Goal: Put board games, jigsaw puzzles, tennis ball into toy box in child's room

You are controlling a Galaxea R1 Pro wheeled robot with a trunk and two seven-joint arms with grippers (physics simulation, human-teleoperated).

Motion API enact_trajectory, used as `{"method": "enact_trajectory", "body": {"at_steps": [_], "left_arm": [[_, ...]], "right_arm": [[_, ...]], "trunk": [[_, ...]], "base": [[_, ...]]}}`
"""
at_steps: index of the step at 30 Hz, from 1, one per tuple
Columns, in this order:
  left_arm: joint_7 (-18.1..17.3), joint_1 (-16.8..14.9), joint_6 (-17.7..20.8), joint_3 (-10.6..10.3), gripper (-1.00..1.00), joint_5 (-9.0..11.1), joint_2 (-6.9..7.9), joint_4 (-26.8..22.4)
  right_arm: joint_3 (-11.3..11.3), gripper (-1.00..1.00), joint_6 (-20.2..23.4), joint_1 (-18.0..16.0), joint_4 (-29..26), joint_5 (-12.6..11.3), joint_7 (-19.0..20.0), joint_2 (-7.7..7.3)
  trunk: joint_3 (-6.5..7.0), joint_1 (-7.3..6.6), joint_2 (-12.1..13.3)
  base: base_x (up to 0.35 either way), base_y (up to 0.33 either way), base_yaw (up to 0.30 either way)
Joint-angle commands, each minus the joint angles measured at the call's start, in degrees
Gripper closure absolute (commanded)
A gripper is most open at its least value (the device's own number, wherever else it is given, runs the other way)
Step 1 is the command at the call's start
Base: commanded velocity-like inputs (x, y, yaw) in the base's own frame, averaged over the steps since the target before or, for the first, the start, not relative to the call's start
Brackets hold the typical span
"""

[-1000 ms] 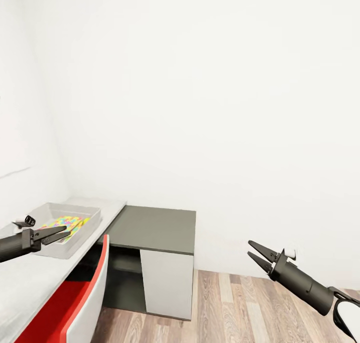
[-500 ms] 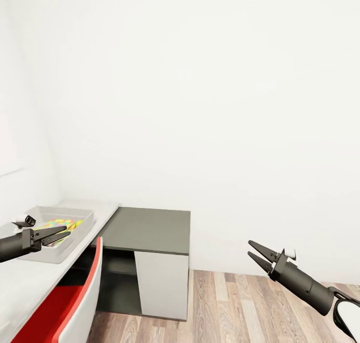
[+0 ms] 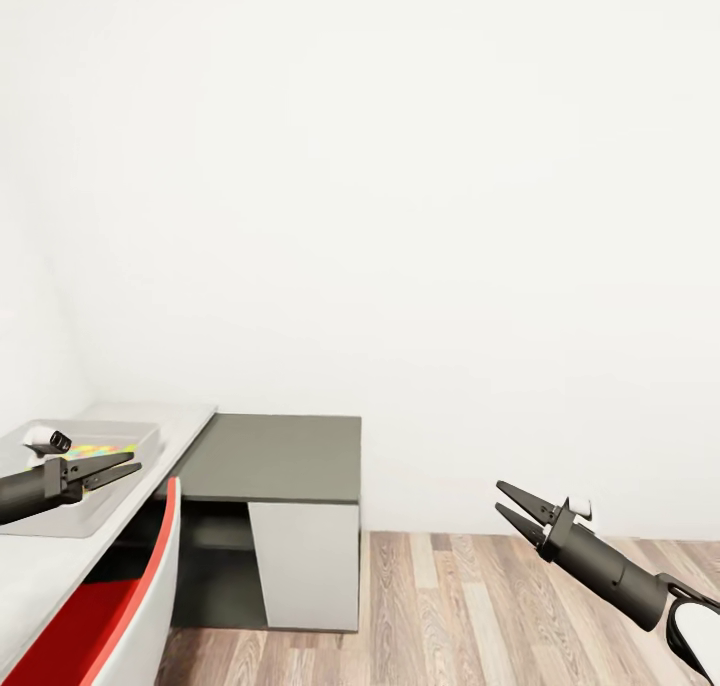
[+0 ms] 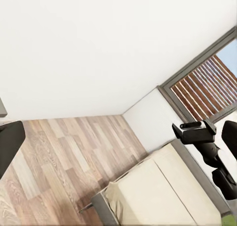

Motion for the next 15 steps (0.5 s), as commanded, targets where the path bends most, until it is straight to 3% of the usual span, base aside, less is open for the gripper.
{"method": "enact_trajectory", "body": {"at_steps": [1,8,15], "left_arm": [[-0.2,0.0,0.6,0.0,-1.0,-0.1,0.02,0.0],[-0.2,0.0,0.6,0.0,-1.0,-0.1,0.02,-0.1],[-0.2,0.0,0.6,0.0,-1.0,-0.1,-0.06,-0.2]], "right_arm": [[0.0,-1.0,0.3,0.0,0.0,-0.1,0.1,0.01],[0.0,-1.0,0.3,0.0,0.0,0.0,0.1,0.01],[0.0,-1.0,0.3,0.0,-0.1,0.0,0.1,0.01]], "trunk": [[-0.1,0.01,-0.1],[-0.27,0.01,-0.1],[-0.53,0.01,-0.1]], "base": [[-0.09,-0.021,-0.164],[-0.128,-0.098,-0.061],[-0.033,-0.063,-0.008]]}}
